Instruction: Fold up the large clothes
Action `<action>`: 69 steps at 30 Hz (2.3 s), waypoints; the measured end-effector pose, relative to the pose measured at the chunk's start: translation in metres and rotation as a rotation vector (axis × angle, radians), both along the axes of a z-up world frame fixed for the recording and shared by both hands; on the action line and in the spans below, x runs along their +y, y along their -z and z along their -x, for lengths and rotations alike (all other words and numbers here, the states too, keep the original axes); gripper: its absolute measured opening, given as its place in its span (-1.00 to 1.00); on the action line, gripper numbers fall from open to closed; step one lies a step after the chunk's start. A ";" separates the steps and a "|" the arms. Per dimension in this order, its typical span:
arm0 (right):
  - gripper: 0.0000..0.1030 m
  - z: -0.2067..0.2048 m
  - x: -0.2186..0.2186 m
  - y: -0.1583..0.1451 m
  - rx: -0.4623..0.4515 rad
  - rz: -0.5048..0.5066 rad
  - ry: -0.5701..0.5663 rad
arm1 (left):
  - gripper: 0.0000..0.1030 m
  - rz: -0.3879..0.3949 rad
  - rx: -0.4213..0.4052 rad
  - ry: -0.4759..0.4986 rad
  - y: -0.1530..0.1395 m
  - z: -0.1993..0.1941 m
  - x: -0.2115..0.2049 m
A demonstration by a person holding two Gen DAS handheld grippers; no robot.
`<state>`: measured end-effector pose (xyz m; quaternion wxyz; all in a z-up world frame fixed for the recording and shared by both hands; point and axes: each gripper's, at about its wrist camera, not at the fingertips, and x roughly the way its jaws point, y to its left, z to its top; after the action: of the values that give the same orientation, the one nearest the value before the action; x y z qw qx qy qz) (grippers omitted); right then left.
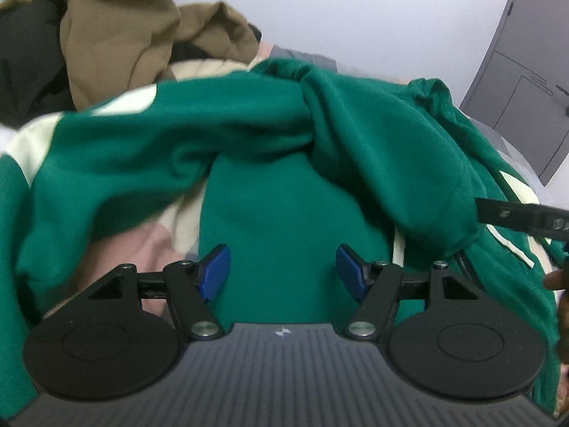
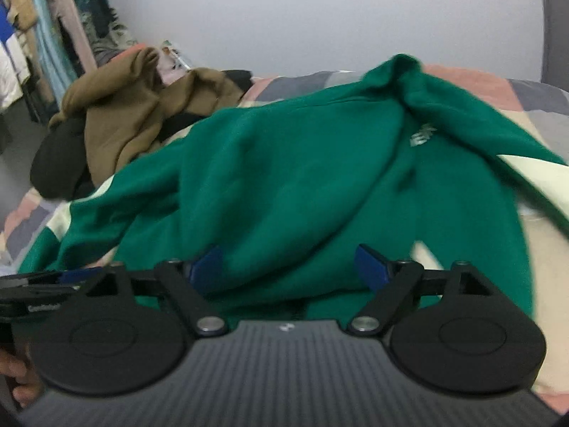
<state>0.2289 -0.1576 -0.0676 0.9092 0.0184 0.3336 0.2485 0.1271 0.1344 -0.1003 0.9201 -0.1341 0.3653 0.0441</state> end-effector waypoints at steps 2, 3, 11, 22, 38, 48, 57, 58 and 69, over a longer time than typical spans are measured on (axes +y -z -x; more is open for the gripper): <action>0.64 0.000 0.011 0.008 -0.016 0.013 -0.011 | 0.37 0.023 0.011 0.004 0.007 -0.005 0.008; 0.70 -0.001 0.015 0.011 -0.025 0.020 -0.011 | 0.37 0.021 0.015 0.003 0.010 -0.006 0.006; 0.85 -0.012 0.026 0.042 -0.029 0.033 -0.033 | 0.37 0.044 0.024 0.001 0.017 -0.017 0.010; -0.41 -0.048 0.047 0.029 -0.024 0.051 -0.060 | 0.36 0.099 -0.016 -0.034 0.007 -0.014 0.023; -0.51 -0.312 0.148 -0.146 -0.418 0.213 0.143 | 0.37 0.187 -0.152 0.048 0.018 -0.059 0.025; -0.44 -0.433 0.180 -0.083 -0.439 0.209 0.226 | 0.38 0.154 -0.200 0.038 0.000 -0.054 0.045; -0.26 -0.457 0.162 -0.005 -0.350 0.163 0.274 | 0.38 0.215 -0.179 -0.003 0.023 -0.062 0.060; -0.12 -0.455 0.160 -0.004 -0.349 0.149 0.271 | 0.38 0.225 -0.184 -0.006 0.022 -0.059 0.059; 0.64 -0.390 0.126 -0.031 -0.345 0.182 0.190 | 0.38 0.283 -0.284 -0.075 -0.008 -0.023 0.103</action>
<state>0.6193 -0.0319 -0.0369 0.9700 -0.0753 0.1910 0.1298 0.1506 0.2371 -0.0926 0.9321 -0.2804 0.2292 0.0072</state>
